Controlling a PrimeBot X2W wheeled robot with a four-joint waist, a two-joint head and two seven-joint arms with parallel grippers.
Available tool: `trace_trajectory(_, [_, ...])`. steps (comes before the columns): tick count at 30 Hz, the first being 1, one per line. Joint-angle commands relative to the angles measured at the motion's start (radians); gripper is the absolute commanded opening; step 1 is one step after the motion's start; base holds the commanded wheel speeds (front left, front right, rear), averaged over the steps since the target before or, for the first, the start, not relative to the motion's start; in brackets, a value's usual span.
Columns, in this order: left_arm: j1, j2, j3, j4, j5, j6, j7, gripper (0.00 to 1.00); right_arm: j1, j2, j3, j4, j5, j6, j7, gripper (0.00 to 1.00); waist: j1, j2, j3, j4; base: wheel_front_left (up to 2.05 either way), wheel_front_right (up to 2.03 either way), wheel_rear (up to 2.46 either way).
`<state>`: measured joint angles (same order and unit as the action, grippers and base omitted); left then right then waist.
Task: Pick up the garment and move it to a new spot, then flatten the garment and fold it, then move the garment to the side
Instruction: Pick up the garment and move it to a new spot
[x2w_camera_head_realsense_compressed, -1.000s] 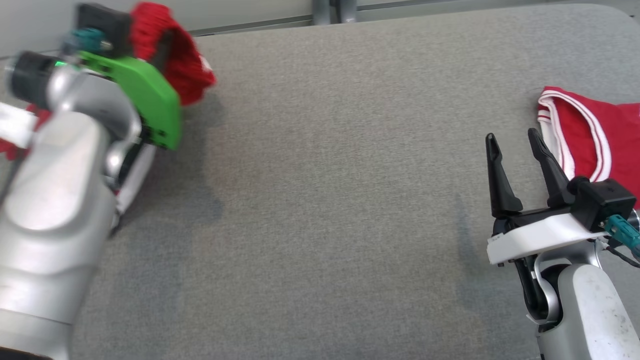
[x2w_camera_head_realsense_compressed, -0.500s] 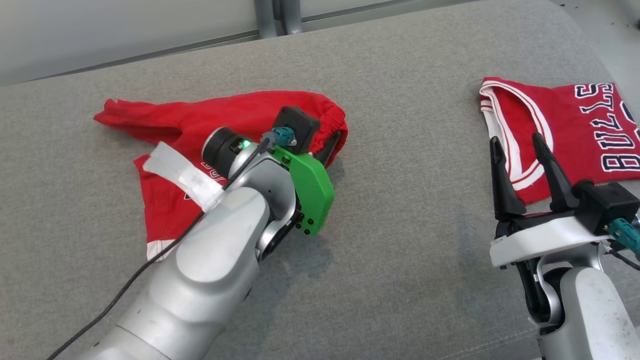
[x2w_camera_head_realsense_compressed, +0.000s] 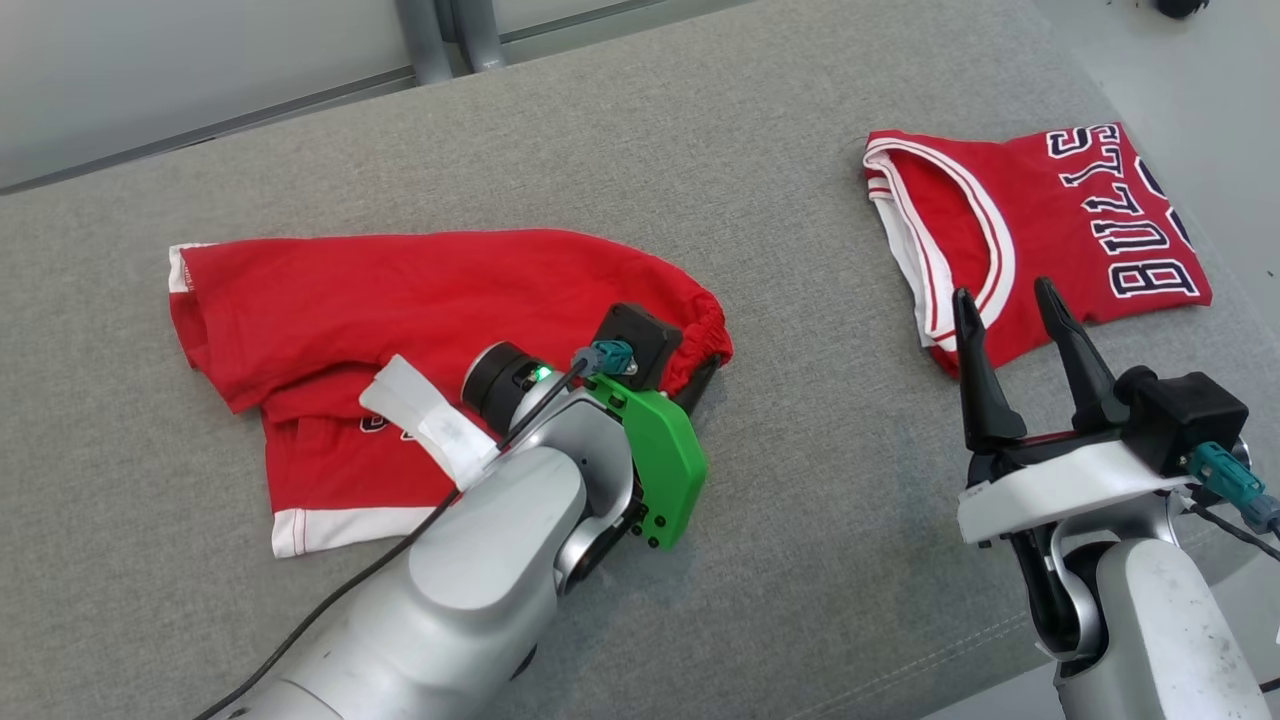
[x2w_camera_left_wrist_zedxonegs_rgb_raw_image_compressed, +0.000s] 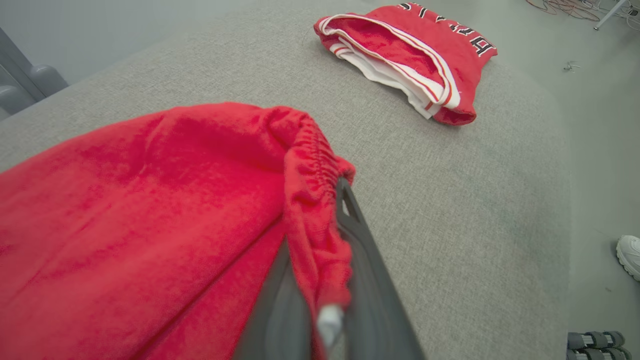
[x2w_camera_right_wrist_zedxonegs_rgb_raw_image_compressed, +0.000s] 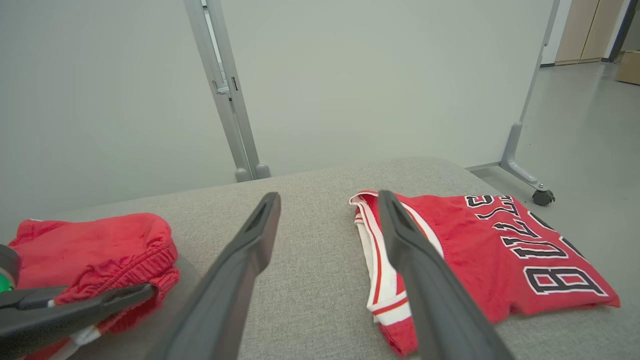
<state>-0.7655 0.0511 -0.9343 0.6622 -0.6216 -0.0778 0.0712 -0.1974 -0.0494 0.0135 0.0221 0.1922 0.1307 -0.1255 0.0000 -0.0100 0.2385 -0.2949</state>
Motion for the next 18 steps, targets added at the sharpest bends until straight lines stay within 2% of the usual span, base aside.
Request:
trace_trajectory(1, [0.010,0.000,-0.022,-0.004,-0.020,0.009,-0.007,0.00,-0.006,-0.002,0.004,0.004,0.008,0.000,-0.008,1.00,0.0000,0.0100,0.002,-0.012,0.00,0.00,0.00])
trace_trajectory(5, [0.006,0.000,-0.076,0.001,-0.069,0.041,-0.027,0.00,-0.008,-0.002,0.013,0.012,0.011,0.000,-0.008,1.00,0.0000,0.0100,0.001,-0.022,0.00,0.00,0.00])
trace_trajectory(6, [0.004,0.000,-0.090,0.005,-0.081,0.048,-0.035,0.07,-0.009,-0.002,0.014,0.014,0.011,0.000,-0.008,1.00,0.0000,0.0100,0.001,-0.023,0.00,0.00,0.00])
trace_trajectory(8, [0.000,0.000,-0.114,0.010,-0.105,0.058,-0.049,0.49,-0.012,-0.002,0.016,0.016,0.011,0.000,-0.008,1.00,0.0000,0.0100,0.001,-0.024,0.00,0.00,0.00])
trace_trajectory(9, [-0.002,0.000,-0.126,0.009,-0.117,0.060,-0.057,1.00,-0.012,-0.002,0.015,0.017,0.010,0.000,-0.009,1.00,0.0000,0.0100,0.000,-0.023,0.00,0.00,0.00])
trace_trajectory(18, [-0.023,0.001,-0.185,0.019,-0.212,0.078,-0.136,1.00,-0.002,-0.002,-0.008,0.019,0.000,0.000,-0.007,1.00,0.0000,0.0100,-0.017,0.022,0.00,0.00,0.00])
